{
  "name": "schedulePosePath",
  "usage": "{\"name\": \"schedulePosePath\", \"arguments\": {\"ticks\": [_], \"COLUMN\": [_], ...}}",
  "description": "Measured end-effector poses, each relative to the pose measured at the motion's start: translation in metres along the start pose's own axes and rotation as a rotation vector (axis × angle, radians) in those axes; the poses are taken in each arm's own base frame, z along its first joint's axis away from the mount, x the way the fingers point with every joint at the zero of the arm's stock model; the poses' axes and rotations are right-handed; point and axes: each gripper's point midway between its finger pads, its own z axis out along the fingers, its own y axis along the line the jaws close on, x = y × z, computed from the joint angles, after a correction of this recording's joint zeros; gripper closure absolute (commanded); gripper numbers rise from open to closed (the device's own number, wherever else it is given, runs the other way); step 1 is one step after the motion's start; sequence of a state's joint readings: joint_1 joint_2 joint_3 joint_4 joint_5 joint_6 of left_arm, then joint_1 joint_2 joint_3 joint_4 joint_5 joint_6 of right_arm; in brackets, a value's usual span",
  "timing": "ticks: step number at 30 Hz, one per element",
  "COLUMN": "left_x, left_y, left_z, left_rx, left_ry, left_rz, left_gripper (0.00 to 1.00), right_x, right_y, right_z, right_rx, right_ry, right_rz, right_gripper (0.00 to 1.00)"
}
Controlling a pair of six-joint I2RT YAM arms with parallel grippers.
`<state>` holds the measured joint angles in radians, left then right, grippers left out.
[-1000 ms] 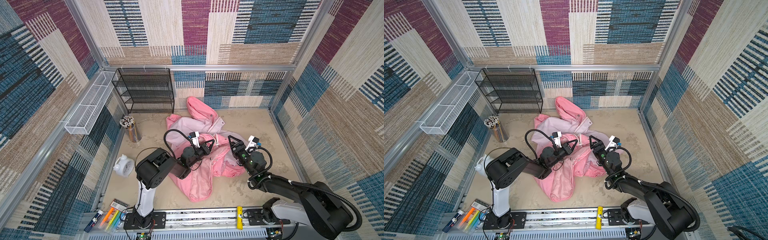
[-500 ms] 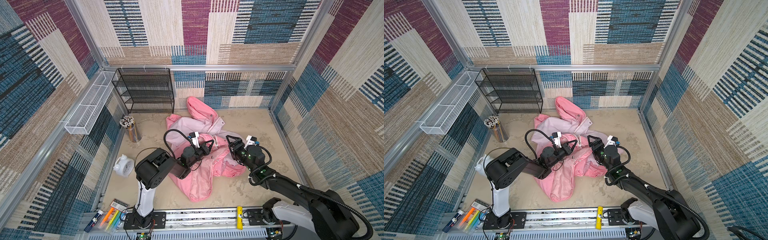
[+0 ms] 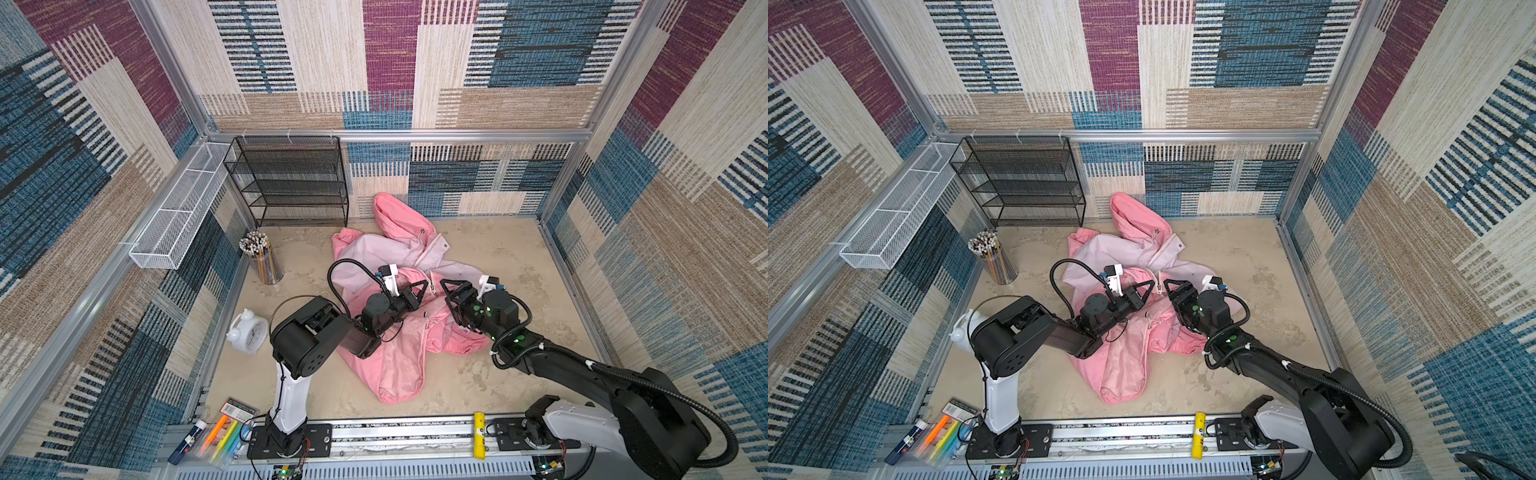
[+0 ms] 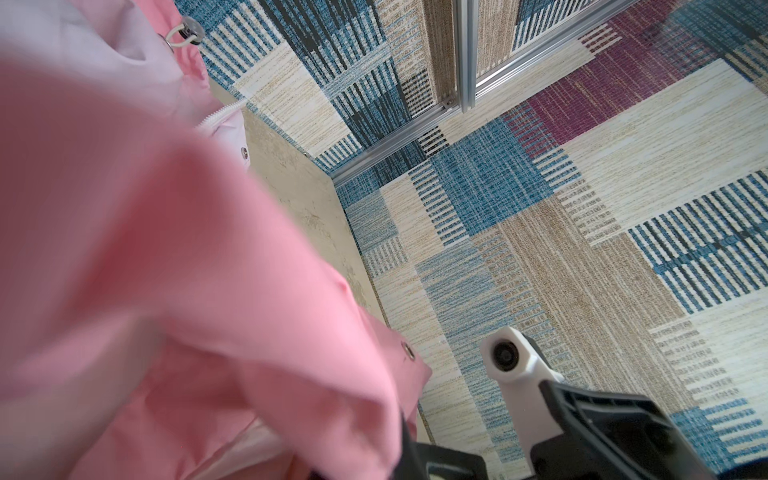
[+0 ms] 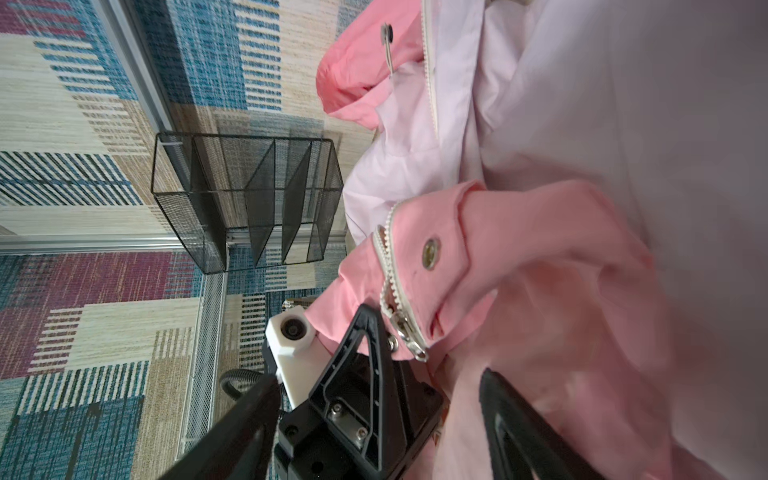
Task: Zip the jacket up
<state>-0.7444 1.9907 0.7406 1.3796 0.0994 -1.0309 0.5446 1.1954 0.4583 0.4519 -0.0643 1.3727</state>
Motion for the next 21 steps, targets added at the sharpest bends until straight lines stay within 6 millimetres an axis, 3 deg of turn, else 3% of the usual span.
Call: {"name": "schedulePosePath", "arguments": {"ticks": [9, 21], "left_x": [0.0, 0.0], "left_y": [0.0, 0.0], "left_z": [0.0, 0.0], "left_rx": [-0.001, -0.001], "left_ry": [0.0, 0.0], "left_rz": [0.0, 0.0], "left_gripper": [1.0, 1.0], "right_x": [0.007, 0.012], "right_y": [0.015, 0.004], "right_z": [0.006, 0.017], "right_rx": [-0.059, -0.044], "right_ry": [0.038, 0.057], "right_rz": [0.047, 0.101], "right_gripper": [0.29, 0.3]}}
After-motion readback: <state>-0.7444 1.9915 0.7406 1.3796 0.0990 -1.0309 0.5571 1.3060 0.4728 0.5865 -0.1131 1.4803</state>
